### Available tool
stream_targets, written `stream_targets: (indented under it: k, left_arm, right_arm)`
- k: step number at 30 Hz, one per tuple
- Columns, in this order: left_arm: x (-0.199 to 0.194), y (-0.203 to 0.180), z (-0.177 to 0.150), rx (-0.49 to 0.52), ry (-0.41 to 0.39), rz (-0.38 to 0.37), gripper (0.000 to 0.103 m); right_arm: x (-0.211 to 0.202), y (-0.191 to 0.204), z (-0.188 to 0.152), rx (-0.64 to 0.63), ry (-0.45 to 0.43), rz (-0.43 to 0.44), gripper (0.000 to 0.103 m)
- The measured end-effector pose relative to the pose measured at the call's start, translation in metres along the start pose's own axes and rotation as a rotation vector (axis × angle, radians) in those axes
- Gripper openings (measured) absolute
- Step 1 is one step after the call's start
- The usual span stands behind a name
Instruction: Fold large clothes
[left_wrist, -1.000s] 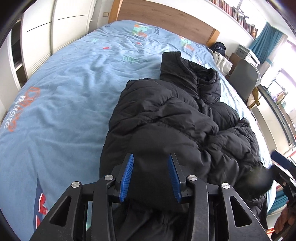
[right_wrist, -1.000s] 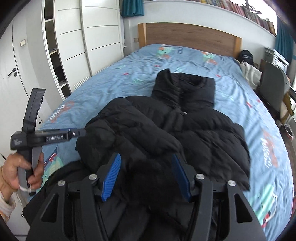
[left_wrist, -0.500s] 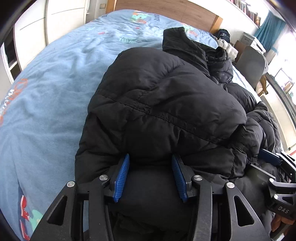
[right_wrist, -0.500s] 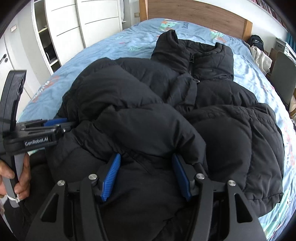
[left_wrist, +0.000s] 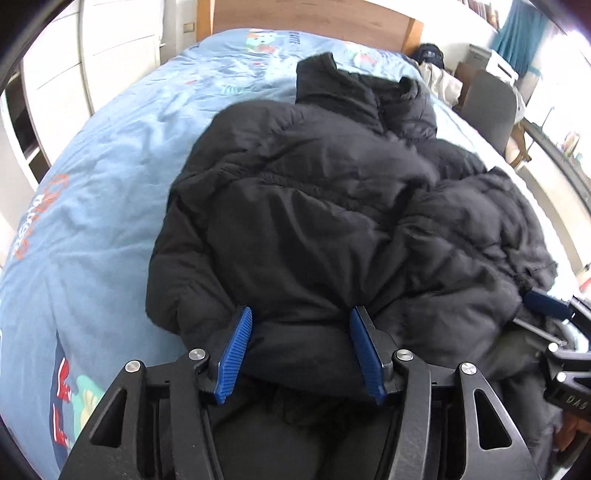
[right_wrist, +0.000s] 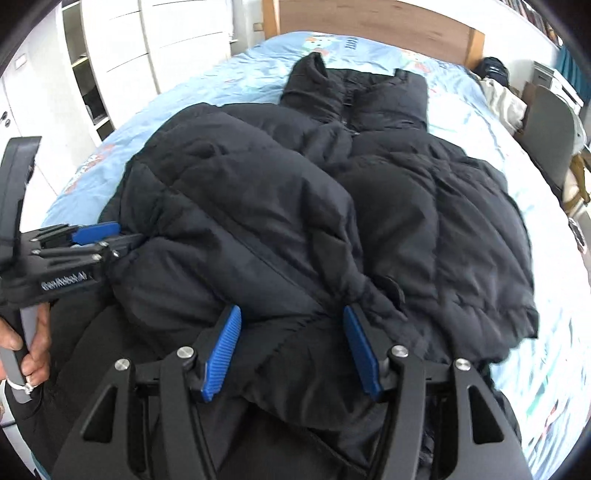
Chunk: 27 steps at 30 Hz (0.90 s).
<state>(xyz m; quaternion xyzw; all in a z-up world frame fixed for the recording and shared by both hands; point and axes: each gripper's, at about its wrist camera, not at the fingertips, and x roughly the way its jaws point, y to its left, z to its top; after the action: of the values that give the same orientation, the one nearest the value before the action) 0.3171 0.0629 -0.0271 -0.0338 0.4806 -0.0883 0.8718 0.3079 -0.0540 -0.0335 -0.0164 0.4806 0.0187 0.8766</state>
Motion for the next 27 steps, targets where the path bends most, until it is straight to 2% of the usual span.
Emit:
stream_targets:
  k: [8, 12, 17, 21, 27]
  left_arm:
    - [-0.059, 0.01, -0.02, -0.027, -0.068, 0.016, 0.055]
    - [-0.079, 0.021, -0.034, -0.065, -0.084, 0.021, 0.059]
    - [-0.096, 0.02, -0.029, -0.05, -0.103, 0.038, 0.06]
    - [-0.114, 0.025, 0.001, -0.024, -0.143, 0.055, 0.063]
    - [-0.112, 0.045, 0.092, -0.037, -0.177, 0.022, 0.063]
  right_arm:
    - [-0.065, -0.022, -0.028, 0.063, -0.077, -0.025, 0.056]
    - [-0.098, -0.037, -0.051, 0.111, -0.109, -0.042, 0.056]
    - [-0.129, -0.061, -0.07, 0.137, -0.131, -0.079, 0.056]
    - [-0.152, -0.087, -0.055, 0.168, -0.173, -0.102, 0.056]
    - [-0.169, -0.136, 0.019, 0.174, -0.257, -0.131, 0.056]
